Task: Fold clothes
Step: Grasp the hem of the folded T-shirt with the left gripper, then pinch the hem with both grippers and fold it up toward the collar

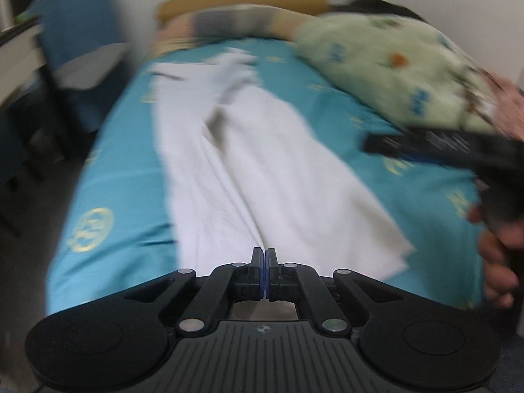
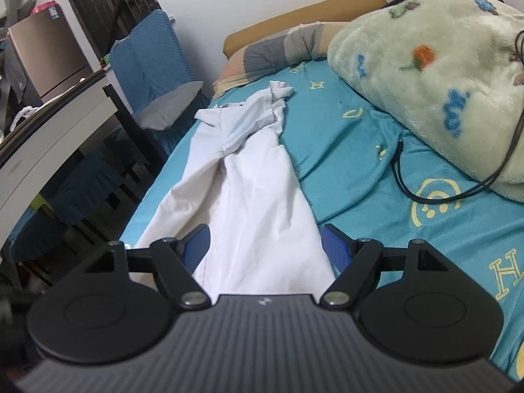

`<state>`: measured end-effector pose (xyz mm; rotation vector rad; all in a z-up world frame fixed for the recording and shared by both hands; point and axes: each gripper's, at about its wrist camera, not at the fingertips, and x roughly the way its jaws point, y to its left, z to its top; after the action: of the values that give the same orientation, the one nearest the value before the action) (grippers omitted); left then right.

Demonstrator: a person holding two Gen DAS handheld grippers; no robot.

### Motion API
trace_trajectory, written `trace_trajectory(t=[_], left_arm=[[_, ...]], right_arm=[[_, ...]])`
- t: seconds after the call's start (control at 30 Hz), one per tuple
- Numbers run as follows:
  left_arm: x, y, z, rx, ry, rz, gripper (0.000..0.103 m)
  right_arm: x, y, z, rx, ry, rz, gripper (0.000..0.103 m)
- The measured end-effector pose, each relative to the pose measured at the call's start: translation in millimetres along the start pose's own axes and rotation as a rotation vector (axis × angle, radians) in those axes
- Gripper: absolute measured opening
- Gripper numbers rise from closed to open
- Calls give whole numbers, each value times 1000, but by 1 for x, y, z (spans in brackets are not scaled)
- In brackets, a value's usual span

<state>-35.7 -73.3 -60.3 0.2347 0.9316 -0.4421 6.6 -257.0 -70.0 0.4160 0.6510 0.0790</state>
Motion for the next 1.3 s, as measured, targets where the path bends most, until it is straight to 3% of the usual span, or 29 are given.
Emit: trace_trajectory(t=[0.17, 0.27, 0.33, 0.4, 0.43, 0.57, 0.7, 0.8, 0.87, 0.97, 1.07, 1.13, 1.2, 1.27, 1.3], left_arm=[[42, -11, -6, -6, 139, -183, 4], [37, -6, -7, -14, 132, -206, 16], [26, 10, -6, -71, 102, -208, 50], [15, 28, -5, -133, 69, -209, 70], [12, 38, -5, -177, 58, -199, 76], [18, 97, -9, -445, 73, -137, 82], [51, 147, -29, -755, 176, -139, 81], [72, 159, -40, -856, 262, -143, 78], [76, 156, -39, -850, 276, -174, 83], [79, 151, -36, -831, 289, -225, 76], [80, 143, -35, -783, 327, -258, 54], [80, 141, -34, -763, 347, -264, 25], [77, 144, -31, -763, 350, -276, 12], [72, 149, -26, -768, 335, -305, 4], [65, 152, -22, -772, 310, -323, 4]], right_arm=[[7, -12, -3, 42, 37, -11, 76], [13, -20, -8, 84, 88, 6, 76], [17, -27, -11, 122, 115, 11, 76], [22, -32, -13, 150, 136, 13, 76], [24, -35, -14, 157, 144, 11, 76], [34, -45, -18, 189, 176, 2, 76], [53, -55, -27, 211, 239, -24, 76], [59, -62, -32, 238, 249, -15, 77], [63, -66, -35, 258, 253, -8, 78], [60, -66, -41, 272, 287, 48, 78], [56, -50, -46, 267, 380, 135, 78], [57, -26, -50, 129, 413, 82, 75], [57, -1, -53, -22, 439, 4, 63], [57, 16, -54, -126, 460, -61, 30], [55, 17, -52, -121, 462, -68, 20]])
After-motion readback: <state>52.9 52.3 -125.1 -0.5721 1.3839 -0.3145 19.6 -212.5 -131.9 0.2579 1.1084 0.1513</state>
